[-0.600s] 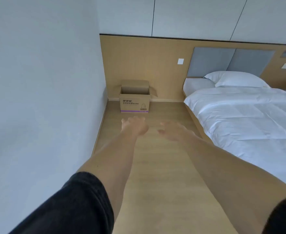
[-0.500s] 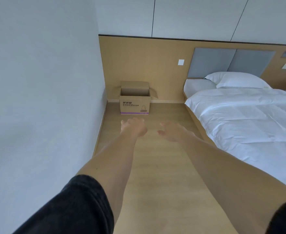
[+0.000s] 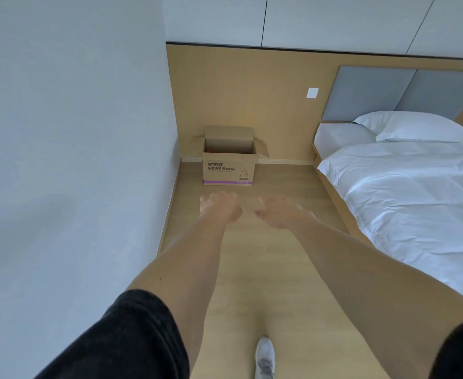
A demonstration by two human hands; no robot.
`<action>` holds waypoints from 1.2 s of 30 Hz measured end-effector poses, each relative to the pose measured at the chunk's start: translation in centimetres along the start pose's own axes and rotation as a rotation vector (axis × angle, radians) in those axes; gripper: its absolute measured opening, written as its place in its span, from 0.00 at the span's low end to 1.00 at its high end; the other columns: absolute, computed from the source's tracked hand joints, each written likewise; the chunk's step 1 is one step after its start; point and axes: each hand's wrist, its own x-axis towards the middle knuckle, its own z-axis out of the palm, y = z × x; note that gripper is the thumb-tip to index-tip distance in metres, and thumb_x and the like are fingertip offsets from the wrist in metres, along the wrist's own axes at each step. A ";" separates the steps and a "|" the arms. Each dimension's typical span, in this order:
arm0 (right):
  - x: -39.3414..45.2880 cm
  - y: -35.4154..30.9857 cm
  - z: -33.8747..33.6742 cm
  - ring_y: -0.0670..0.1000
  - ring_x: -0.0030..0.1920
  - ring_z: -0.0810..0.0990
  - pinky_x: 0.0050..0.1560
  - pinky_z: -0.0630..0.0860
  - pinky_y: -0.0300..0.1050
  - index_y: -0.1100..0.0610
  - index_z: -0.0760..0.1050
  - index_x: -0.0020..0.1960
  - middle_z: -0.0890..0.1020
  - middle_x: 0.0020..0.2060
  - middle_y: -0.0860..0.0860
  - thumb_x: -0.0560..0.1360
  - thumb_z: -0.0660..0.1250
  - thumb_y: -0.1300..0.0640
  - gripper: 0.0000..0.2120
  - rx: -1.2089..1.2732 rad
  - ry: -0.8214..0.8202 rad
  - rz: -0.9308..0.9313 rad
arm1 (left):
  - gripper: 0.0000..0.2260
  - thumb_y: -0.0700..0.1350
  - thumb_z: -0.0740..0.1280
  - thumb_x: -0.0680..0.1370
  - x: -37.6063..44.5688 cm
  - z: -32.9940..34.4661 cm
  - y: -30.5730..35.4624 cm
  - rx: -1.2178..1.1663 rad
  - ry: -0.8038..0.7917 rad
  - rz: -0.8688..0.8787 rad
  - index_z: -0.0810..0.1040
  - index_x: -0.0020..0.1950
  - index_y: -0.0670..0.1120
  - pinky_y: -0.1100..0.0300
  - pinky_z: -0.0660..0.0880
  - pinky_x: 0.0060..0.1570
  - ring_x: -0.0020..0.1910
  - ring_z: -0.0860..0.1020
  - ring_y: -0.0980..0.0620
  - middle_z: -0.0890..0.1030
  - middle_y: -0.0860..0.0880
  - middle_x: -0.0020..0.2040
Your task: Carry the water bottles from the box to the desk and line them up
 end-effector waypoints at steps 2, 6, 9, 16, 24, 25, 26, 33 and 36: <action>2.5 0.1 -0.5 0.58 0.78 0.60 0.75 0.60 0.56 0.50 0.55 0.81 0.61 0.79 0.55 0.83 0.53 0.38 0.31 -0.005 0.005 -0.017 | 0.18 0.47 0.58 0.81 2.2 -0.3 0.1 0.000 0.001 -0.006 0.73 0.70 0.48 0.43 0.62 0.68 0.66 0.73 0.43 0.76 0.45 0.67; 8.8 1.2 -1.9 0.59 0.77 0.62 0.75 0.61 0.57 0.50 0.56 0.81 0.63 0.78 0.55 0.82 0.54 0.38 0.31 -0.001 0.018 -0.047 | 0.19 0.49 0.58 0.81 7.6 -1.1 0.8 0.015 0.006 -0.032 0.72 0.72 0.49 0.43 0.63 0.68 0.67 0.72 0.43 0.75 0.45 0.68; 13.5 2.8 -3.7 0.59 0.76 0.62 0.74 0.62 0.58 0.51 0.57 0.80 0.64 0.78 0.55 0.82 0.55 0.38 0.31 0.012 0.013 -0.052 | 0.19 0.49 0.58 0.81 12.2 -2.4 1.7 0.025 -0.013 -0.054 0.71 0.73 0.50 0.44 0.63 0.67 0.68 0.71 0.42 0.74 0.45 0.69; 22.9 7.3 -7.8 0.58 0.75 0.64 0.71 0.64 0.56 0.52 0.59 0.79 0.65 0.76 0.54 0.81 0.55 0.39 0.30 0.022 -0.004 -0.040 | 0.21 0.49 0.57 0.81 22.5 -5.6 4.5 -0.008 -0.023 -0.091 0.69 0.75 0.52 0.48 0.63 0.65 0.68 0.70 0.43 0.74 0.45 0.69; 31.2 8.6 -10.7 0.59 0.75 0.65 0.71 0.64 0.56 0.51 0.58 0.80 0.66 0.76 0.54 0.82 0.55 0.39 0.30 0.009 -0.037 -0.029 | 0.19 0.48 0.58 0.81 31.7 -7.3 5.3 0.016 -0.024 -0.060 0.72 0.72 0.53 0.48 0.63 0.66 0.65 0.72 0.44 0.76 0.46 0.66; 32.3 8.5 -11.1 0.59 0.74 0.66 0.71 0.65 0.56 0.51 0.58 0.79 0.67 0.75 0.55 0.82 0.55 0.39 0.30 0.006 -0.037 -0.028 | 0.18 0.48 0.58 0.81 32.9 -7.5 5.2 0.028 -0.031 -0.052 0.72 0.71 0.52 0.48 0.63 0.64 0.65 0.72 0.43 0.76 0.46 0.66; 33.5 8.4 -11.3 0.59 0.73 0.66 0.70 0.65 0.56 0.52 0.58 0.79 0.68 0.75 0.55 0.82 0.55 0.39 0.30 0.002 -0.034 -0.025 | 0.18 0.49 0.58 0.81 34.3 -7.6 5.1 0.039 -0.036 -0.048 0.72 0.71 0.52 0.48 0.64 0.64 0.65 0.72 0.43 0.76 0.46 0.66; 43.1 6.9 -14.4 0.59 0.70 0.70 0.65 0.68 0.54 0.51 0.62 0.77 0.71 0.71 0.55 0.81 0.57 0.39 0.28 0.019 -0.012 0.007 | 0.17 0.49 0.60 0.80 45.4 -9.2 2.7 0.002 -0.055 -0.019 0.73 0.70 0.53 0.48 0.67 0.65 0.65 0.73 0.43 0.77 0.46 0.65; 47.9 5.6 -16.3 0.59 0.70 0.70 0.67 0.68 0.55 0.50 0.62 0.77 0.71 0.71 0.55 0.81 0.58 0.40 0.28 0.023 -0.018 0.036 | 0.19 0.49 0.59 0.80 50.8 -10.7 0.8 0.012 -0.045 0.017 0.71 0.72 0.51 0.47 0.68 0.61 0.65 0.73 0.42 0.75 0.45 0.65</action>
